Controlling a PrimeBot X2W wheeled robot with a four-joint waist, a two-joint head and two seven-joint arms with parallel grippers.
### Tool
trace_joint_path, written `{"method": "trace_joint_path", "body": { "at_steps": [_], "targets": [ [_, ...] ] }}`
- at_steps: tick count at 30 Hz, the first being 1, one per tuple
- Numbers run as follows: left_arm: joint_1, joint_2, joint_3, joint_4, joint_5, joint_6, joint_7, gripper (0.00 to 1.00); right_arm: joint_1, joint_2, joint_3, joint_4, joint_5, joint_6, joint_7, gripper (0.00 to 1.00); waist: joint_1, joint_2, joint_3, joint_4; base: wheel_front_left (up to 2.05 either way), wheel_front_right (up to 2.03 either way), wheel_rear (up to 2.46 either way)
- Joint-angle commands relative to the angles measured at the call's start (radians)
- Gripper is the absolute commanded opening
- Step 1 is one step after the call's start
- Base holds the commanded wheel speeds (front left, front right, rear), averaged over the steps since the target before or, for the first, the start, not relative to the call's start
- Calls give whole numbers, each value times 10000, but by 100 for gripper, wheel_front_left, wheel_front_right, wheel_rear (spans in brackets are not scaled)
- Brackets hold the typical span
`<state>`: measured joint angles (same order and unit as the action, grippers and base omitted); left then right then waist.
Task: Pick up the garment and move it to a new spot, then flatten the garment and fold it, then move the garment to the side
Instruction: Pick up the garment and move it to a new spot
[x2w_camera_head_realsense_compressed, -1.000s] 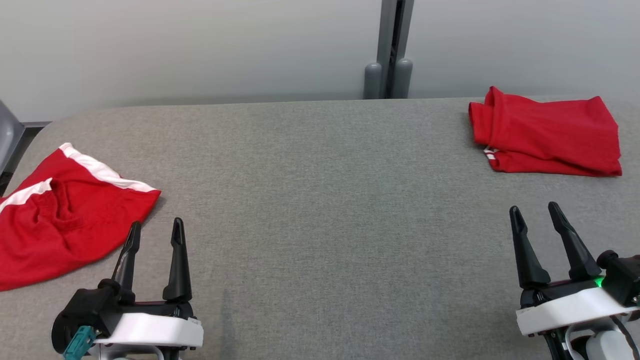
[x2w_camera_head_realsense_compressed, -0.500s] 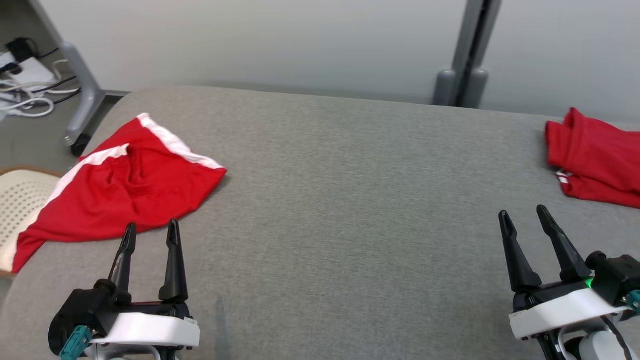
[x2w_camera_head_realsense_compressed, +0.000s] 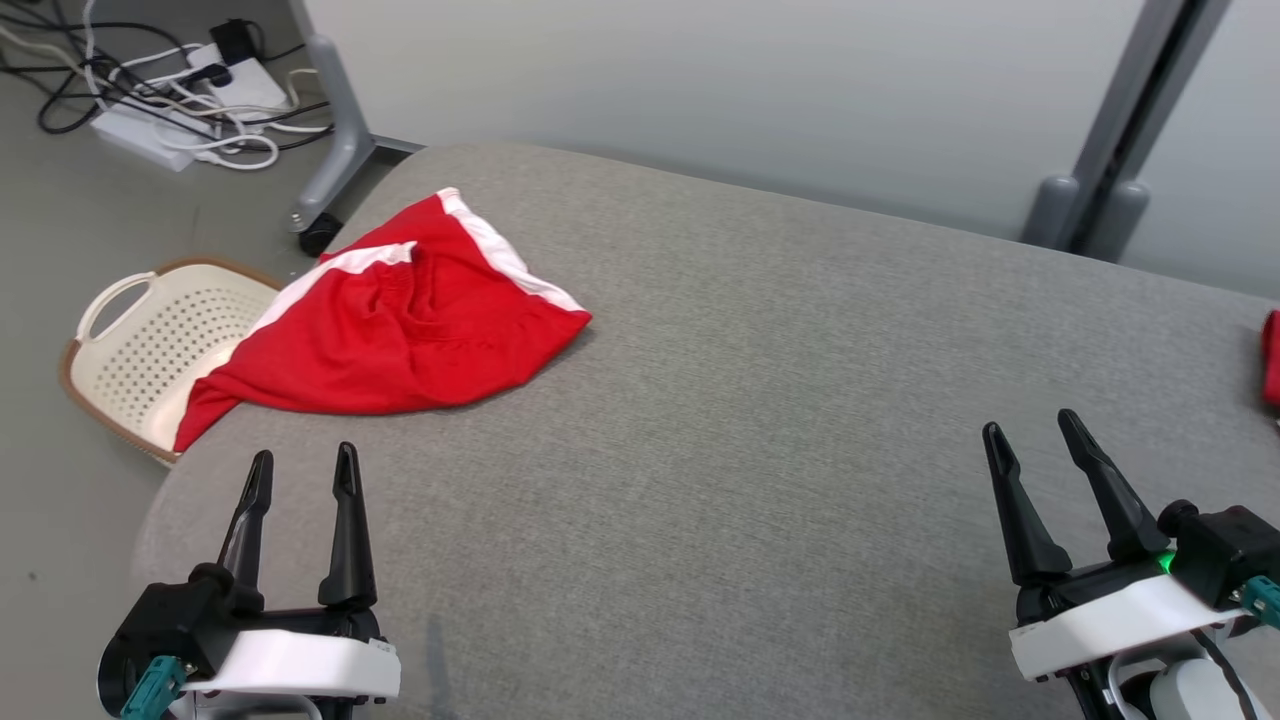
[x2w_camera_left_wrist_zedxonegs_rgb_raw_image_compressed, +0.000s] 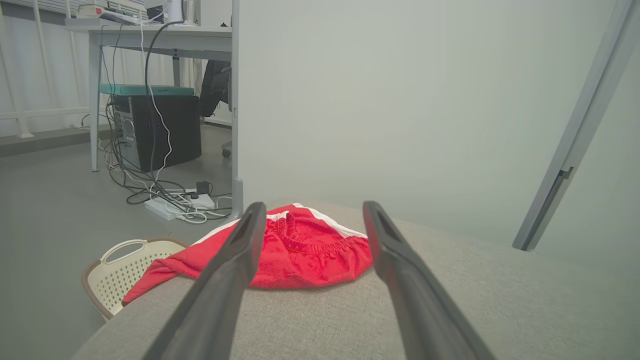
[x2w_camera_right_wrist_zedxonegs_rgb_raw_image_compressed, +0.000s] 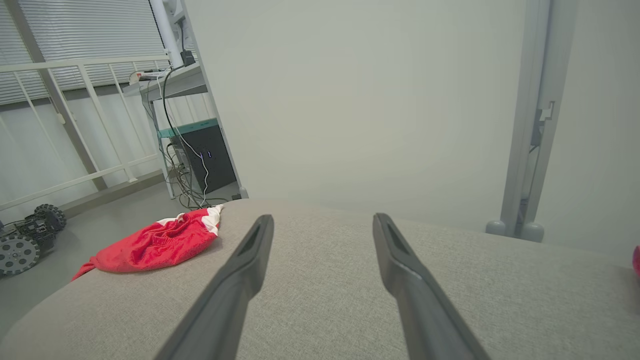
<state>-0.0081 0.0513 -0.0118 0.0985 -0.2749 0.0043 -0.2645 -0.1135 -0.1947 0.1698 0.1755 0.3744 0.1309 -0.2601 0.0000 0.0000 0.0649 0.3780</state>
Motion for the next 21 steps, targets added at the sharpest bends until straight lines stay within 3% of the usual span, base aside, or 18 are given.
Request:
{"method": "trace_joint_path", "body": {
  "at_steps": [1, 15, 21],
  "targets": [
    [42, 24, 33, -15, -16, 17, -15, 100, -21, -79, 34, 27, 68, 0, -37, 100, 0, 0, -37, 295, 0, 0, 0],
    [-94, 88, 68, 23, -47, -70, 10, 100, -129, -72, 301, 98, 122, 0, -37, 100, 0, 0, 2, 525, 0, 0, 0],
    [-1174, 526, 292, 246, -400, -161, 992, 100, -342, -216, 373, 65, 139, 0, -37, 100, 0, 0, 378, 171, 0, 0, 0]
  ]
}}
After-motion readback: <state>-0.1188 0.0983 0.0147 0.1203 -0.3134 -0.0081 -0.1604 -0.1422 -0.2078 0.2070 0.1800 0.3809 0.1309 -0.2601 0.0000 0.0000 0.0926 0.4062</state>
